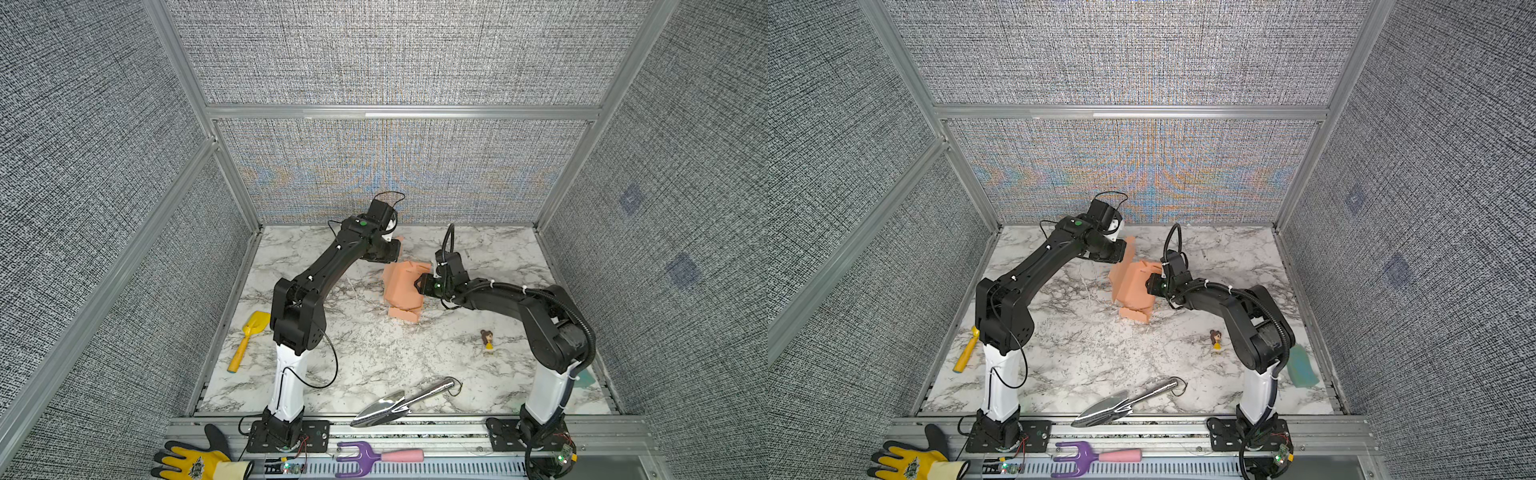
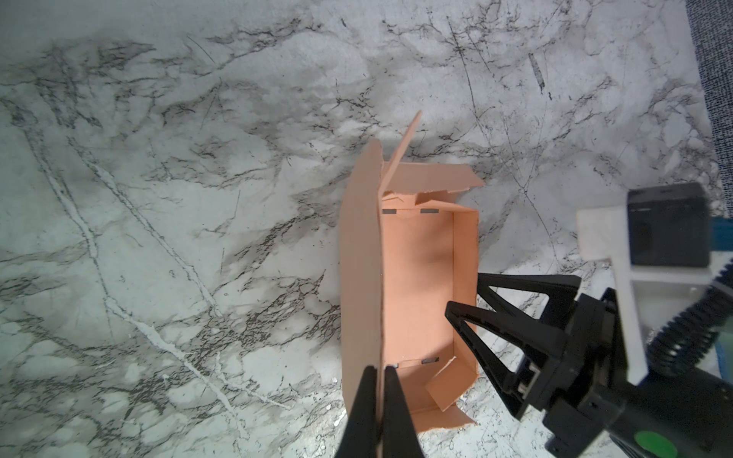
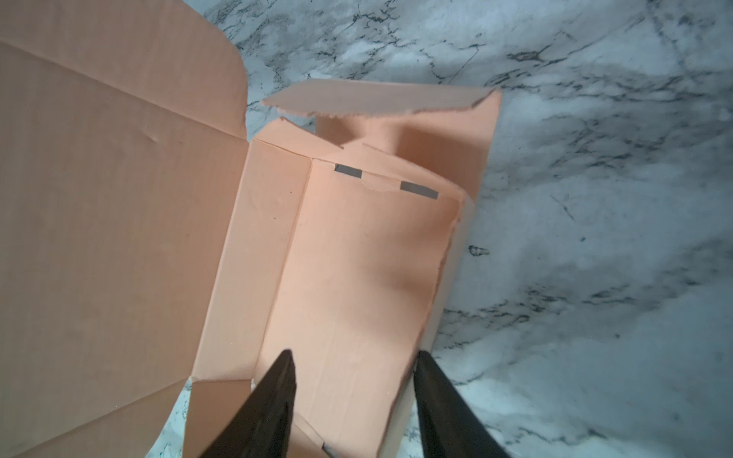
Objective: Assemble paper box
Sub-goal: First fold the bottom flaps of a flat cardboard box at the center of the table.
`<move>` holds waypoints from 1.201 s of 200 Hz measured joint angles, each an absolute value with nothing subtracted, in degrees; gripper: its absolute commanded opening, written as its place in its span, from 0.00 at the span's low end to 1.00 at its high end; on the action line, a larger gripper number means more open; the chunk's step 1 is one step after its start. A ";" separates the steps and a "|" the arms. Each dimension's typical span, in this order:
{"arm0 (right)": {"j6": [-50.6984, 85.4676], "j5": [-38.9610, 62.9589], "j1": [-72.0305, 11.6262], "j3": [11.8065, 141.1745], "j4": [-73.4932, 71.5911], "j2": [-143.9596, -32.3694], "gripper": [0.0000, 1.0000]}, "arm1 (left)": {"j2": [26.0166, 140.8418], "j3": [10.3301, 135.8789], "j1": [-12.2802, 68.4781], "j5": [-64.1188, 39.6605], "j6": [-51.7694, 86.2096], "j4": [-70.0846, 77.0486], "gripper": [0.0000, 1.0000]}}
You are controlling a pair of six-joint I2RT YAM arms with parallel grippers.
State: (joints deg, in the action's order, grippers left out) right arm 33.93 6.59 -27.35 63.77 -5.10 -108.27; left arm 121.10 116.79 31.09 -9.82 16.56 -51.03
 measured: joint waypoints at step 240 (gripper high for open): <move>33.91 6.50 -26.96 63.66 -5.45 -109.47 0.52 | 121.38 116.18 33.63 -13.45 17.87 -49.34 0.00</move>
State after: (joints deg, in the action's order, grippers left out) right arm 33.91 6.50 -26.96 63.66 -5.45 -109.47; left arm 121.38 116.18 33.63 -13.45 17.87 -49.34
